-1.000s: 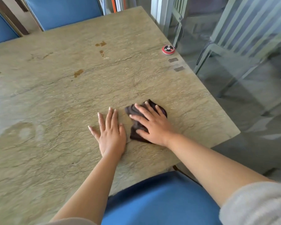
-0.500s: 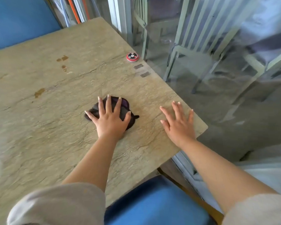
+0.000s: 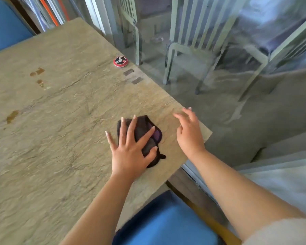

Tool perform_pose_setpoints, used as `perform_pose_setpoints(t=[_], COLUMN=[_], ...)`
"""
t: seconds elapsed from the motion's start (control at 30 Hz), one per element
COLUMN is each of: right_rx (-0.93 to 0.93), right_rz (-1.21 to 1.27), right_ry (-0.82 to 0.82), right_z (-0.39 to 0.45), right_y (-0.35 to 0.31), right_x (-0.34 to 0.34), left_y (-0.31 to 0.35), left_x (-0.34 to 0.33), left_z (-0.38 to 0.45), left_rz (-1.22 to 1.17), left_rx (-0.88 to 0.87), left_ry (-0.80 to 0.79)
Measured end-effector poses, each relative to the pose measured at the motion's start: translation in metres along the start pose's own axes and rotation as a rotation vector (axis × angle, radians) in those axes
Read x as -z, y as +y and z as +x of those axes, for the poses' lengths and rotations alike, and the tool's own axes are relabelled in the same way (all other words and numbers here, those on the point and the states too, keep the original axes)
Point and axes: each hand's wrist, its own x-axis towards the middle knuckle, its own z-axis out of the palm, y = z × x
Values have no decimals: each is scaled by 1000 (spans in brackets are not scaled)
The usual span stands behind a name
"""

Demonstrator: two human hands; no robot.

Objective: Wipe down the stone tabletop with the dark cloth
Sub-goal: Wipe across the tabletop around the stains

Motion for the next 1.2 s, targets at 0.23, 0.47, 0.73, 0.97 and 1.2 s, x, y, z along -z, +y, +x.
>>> perform_pose_setpoints(t=[0.23, 0.47, 0.73, 0.97, 1.2], right_rx=[-238, -311, -266, -280, -176], right_rz=[92, 217, 223, 239, 102], right_ry=[75, -1, -83, -107, -227], right_z=[-9, -20, -42, -50, -54], right_y=[17, 33, 31, 25, 5], right_x=[22, 38, 39, 42, 41], left_y=[25, 84, 9, 84, 44], left_x=[0, -4, 2, -4, -3], left_z=[105, 62, 29, 61, -44], left_rz=[-97, -44, 61, -54, -22], left_rx=[251, -304, -394, -66, -449], left_ry=[-45, -65, -82, -49, -75])
